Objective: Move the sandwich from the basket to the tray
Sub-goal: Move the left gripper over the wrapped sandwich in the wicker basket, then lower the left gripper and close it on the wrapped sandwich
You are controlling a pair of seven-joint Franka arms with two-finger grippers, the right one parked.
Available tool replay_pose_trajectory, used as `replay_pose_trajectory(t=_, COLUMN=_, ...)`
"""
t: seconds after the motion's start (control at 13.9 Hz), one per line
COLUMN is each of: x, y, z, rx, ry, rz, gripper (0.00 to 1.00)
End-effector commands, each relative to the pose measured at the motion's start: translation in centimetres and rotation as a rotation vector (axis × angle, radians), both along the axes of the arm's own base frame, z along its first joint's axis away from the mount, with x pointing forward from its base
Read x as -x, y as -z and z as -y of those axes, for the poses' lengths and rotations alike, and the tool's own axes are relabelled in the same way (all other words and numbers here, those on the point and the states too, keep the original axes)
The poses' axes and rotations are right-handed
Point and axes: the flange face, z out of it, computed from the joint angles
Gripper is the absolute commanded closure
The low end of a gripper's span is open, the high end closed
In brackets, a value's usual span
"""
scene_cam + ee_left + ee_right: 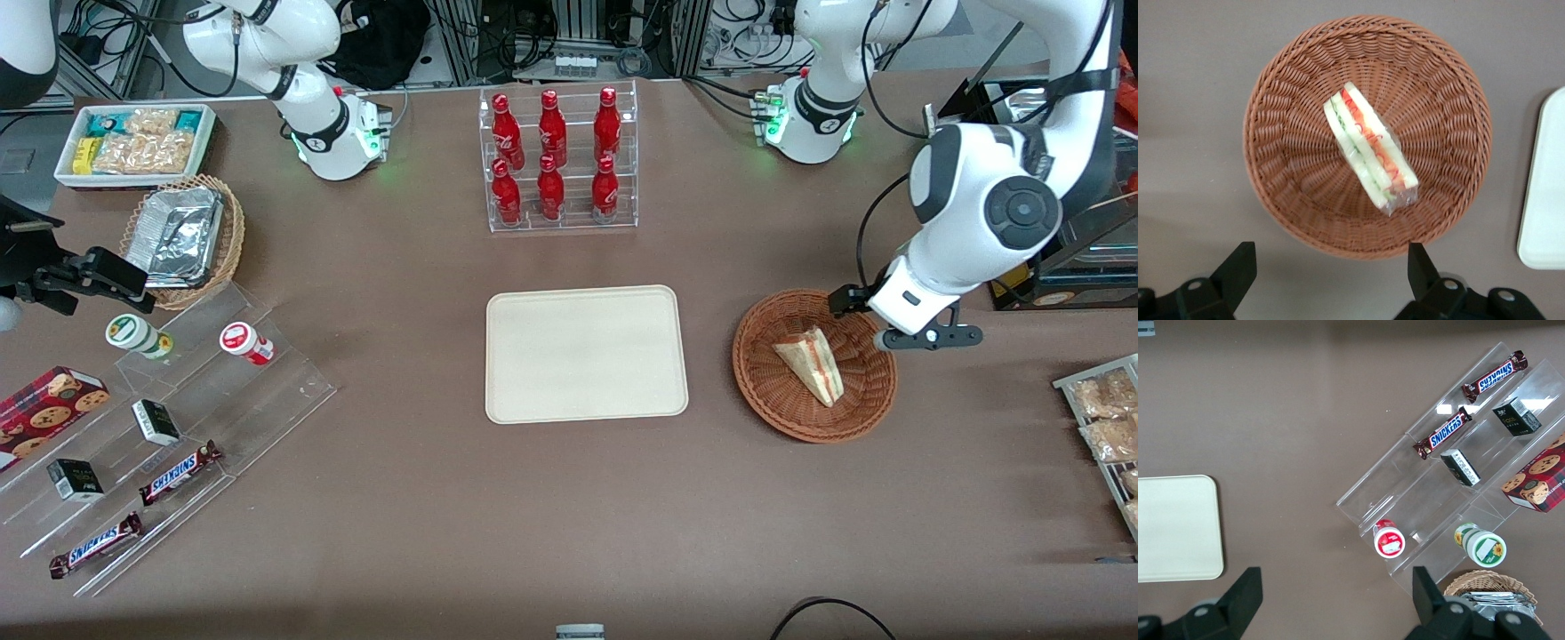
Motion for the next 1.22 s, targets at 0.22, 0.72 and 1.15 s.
replay_pose_trajectory(t=0.22, x=1.9, y=2.0, z=2.4, rx=-0.007, ry=-0.296, rz=0.067, gripper=0.00)
replay_pose_trajectory(t=0.72, x=0.6, y=5.8, z=4.0, rx=0.005, ry=-0.714, rz=0.102, gripper=0.00)
replay_pose_trajectory(t=1.15, x=-0.2, y=9.2, z=4.0, rx=0.022, ry=-0.761, rz=0.107, gripper=0.00)
